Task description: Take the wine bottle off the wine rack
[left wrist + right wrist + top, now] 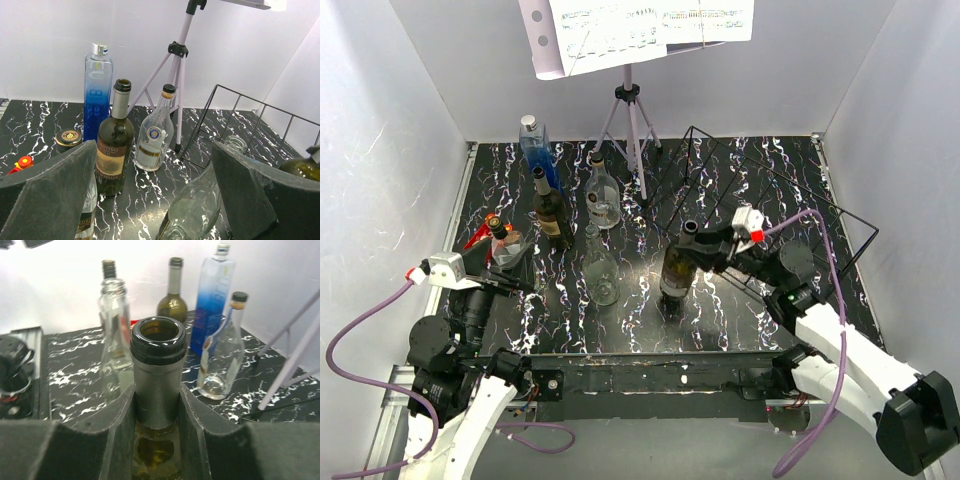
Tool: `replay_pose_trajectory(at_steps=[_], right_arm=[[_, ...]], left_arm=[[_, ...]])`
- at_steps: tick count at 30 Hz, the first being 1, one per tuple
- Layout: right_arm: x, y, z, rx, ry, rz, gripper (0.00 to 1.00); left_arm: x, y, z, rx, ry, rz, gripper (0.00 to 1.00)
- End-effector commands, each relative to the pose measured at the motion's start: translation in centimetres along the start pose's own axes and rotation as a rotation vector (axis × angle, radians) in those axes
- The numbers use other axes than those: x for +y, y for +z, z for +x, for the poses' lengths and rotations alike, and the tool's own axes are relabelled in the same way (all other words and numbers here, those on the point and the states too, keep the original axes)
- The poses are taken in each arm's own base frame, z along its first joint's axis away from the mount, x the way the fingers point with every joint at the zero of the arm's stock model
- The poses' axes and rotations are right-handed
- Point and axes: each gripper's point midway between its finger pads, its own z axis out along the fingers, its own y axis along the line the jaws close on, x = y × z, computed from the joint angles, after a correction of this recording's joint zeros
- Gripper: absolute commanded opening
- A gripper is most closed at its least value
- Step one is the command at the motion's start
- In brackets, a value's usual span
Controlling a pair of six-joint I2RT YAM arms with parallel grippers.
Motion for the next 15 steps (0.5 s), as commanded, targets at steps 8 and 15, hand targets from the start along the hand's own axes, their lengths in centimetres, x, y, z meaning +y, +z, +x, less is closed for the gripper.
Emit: replay_pose_trajectory(at_steps=[8, 15], right_arm=[[3.7, -2.5, -2.5, -0.133, -0.161, -0.097, 0.01], [3.6, -2.7, -0.5, -0.096, -0.142, -0.093, 0.01]], left_arm=[[-0.4, 0.5, 0.8, 0.029, 0.013, 0.026, 0.98], [-0.4, 0.4, 0.9, 0.03, 0.013, 0.026, 0.98]])
